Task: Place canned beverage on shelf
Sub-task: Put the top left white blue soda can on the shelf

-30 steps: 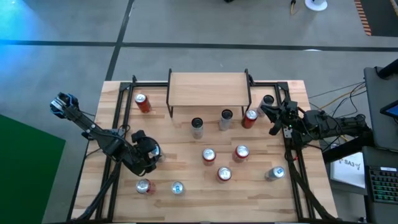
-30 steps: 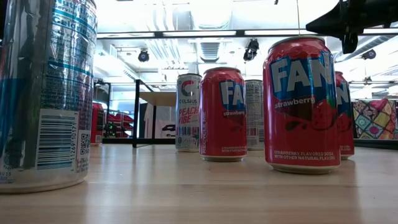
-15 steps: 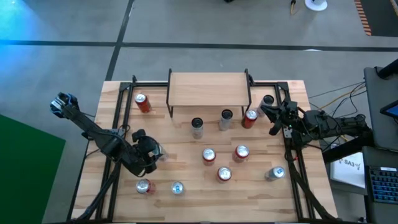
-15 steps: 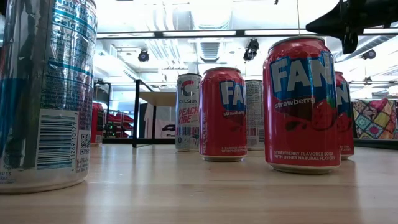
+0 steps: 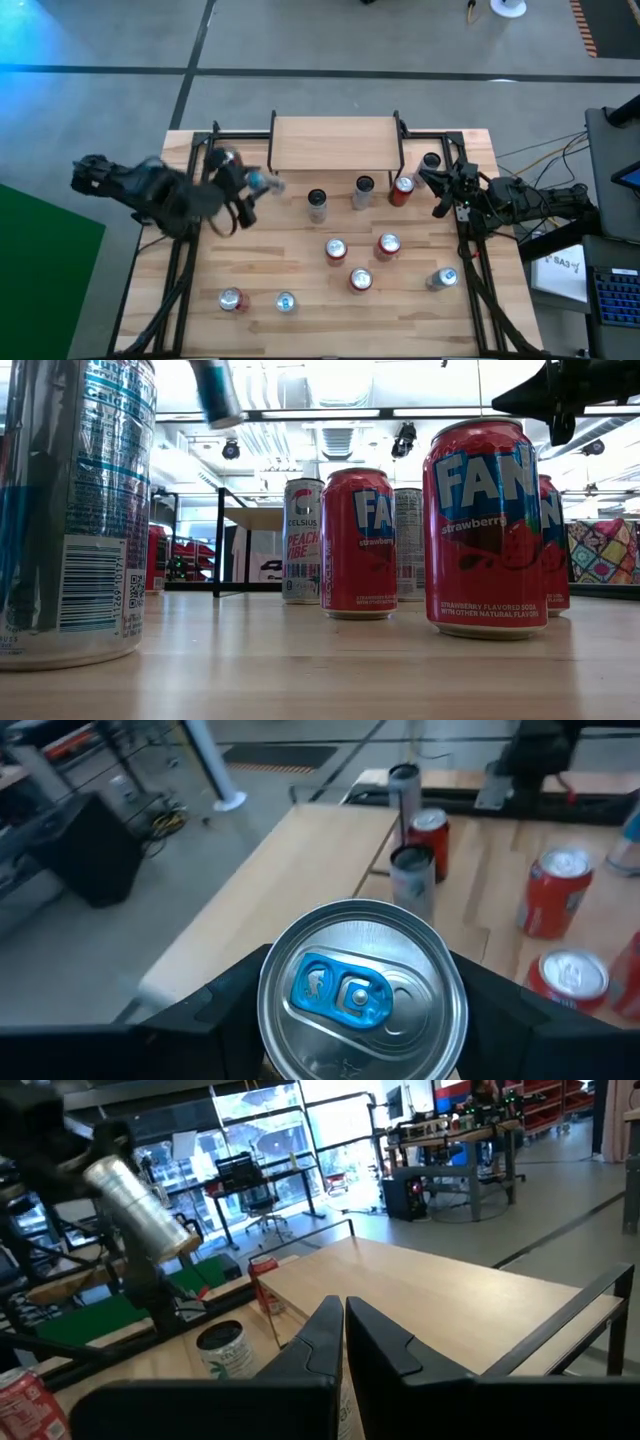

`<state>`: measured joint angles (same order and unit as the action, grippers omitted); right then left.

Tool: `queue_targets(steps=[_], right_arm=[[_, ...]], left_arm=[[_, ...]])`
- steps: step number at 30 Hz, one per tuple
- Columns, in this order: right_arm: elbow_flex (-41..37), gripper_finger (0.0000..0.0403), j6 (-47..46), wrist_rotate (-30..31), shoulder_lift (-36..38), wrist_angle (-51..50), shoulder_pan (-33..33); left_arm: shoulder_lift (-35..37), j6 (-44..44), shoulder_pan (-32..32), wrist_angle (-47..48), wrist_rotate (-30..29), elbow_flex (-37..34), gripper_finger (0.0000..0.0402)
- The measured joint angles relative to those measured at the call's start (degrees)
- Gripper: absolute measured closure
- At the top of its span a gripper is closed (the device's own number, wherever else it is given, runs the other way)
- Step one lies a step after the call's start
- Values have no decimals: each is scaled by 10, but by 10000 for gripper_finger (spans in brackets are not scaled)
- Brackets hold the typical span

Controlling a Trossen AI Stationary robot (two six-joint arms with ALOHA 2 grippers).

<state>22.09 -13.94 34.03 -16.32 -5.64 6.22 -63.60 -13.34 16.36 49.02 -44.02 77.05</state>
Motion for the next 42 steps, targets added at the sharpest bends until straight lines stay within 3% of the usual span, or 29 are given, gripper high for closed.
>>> queue_targets(steps=[4,8,13,28,33,42], right_arm=[[0,394,-30,-2,-1,3,0],[0,394,-59,-6,-10,13,0],[0,394,-56,-3,-19,17,0],[0,394,-55,0,-53,17,0],[0,394,-54,0,-52,17,0],[0,394,-54,0,-53,16,0]], left_arm=[[-1,110,-116,-65,125,10,182],[-2,158,-241,-95,245,4,182],[-21,185,-347,-106,334,3,182],[-156,241,-401,-136,347,29,181],[-210,244,-423,-88,353,89,181],[-301,260,-470,18,420,230,181]])
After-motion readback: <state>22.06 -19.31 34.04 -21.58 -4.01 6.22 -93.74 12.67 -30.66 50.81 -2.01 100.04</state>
